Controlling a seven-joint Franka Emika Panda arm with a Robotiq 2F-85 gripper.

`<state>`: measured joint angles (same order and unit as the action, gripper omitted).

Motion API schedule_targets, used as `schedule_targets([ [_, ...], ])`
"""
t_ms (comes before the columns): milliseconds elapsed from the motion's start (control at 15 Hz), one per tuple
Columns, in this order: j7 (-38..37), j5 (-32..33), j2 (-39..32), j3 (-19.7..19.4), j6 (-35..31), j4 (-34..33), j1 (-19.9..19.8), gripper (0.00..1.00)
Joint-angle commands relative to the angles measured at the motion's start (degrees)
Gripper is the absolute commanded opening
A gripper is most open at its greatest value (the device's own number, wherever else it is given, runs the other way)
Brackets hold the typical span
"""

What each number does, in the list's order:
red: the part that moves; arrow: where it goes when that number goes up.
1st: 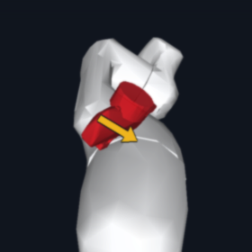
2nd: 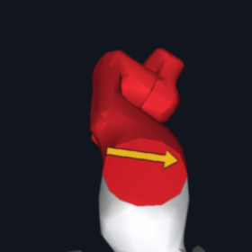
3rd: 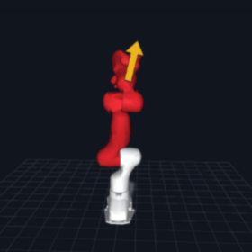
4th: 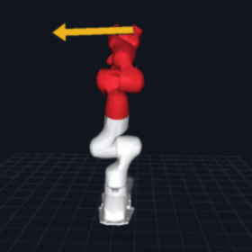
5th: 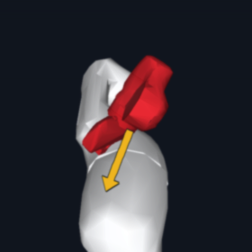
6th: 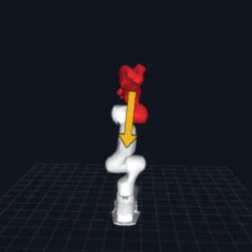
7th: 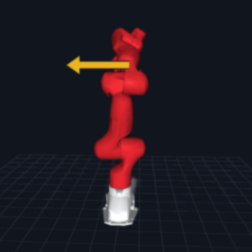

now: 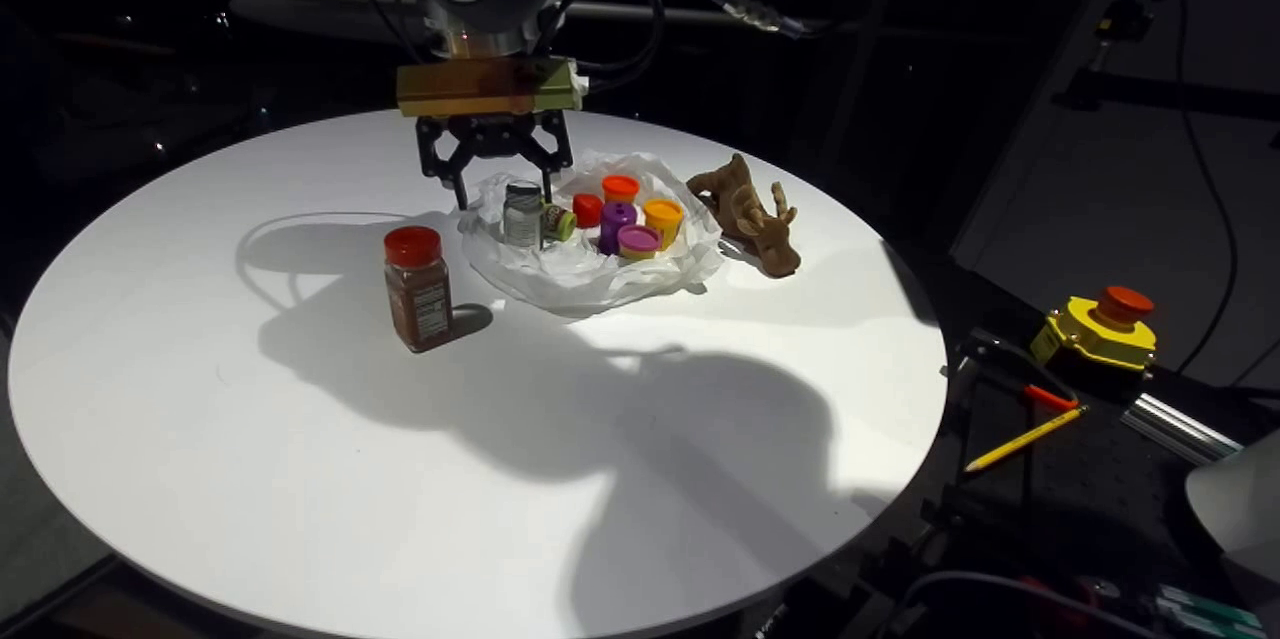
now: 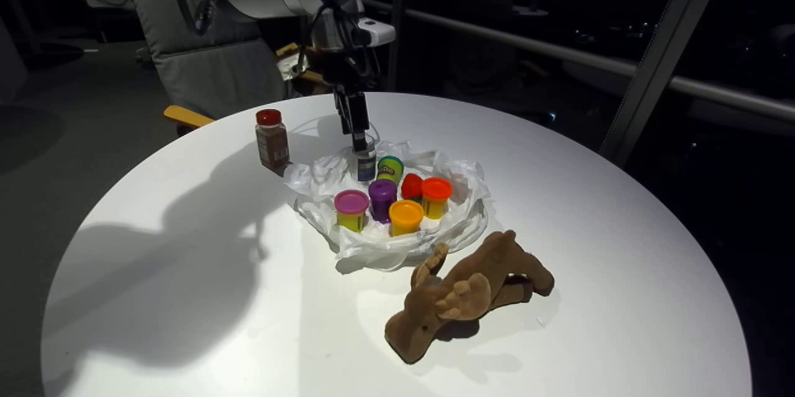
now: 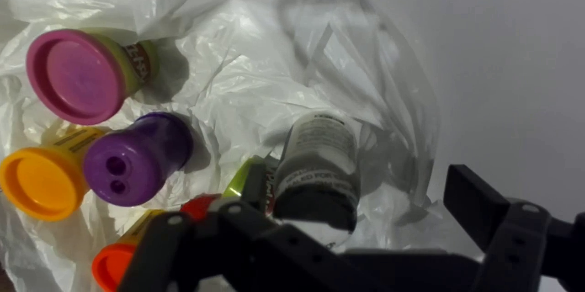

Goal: Pick up the object from the plastic and put them on the table

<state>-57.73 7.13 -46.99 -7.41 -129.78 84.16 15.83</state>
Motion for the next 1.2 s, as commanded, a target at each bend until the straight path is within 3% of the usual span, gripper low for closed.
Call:
schedule_targets([
  [0,-4.42,2.49,-0.98,-1.85,-1.77,-1.78,1.45,0.74],
  [467,-9.48,5.0,0.23,-2.19,-0.54,-0.96,2.03,0.22],
  [600,-10.02,5.17,3.21,-1.94,0.08,1.93,2.65,0.2],
  [667,-7.65,5.14,8.51,-1.81,-0.15,7.25,1.37,0.2],
  [867,-7.58,6.23,16.02,-1.21,-0.61,14.78,2.19,0.2],
  [1133,-0.2,3.96,27.34,4.63,-2.35,26.27,-0.06,0.2],
])
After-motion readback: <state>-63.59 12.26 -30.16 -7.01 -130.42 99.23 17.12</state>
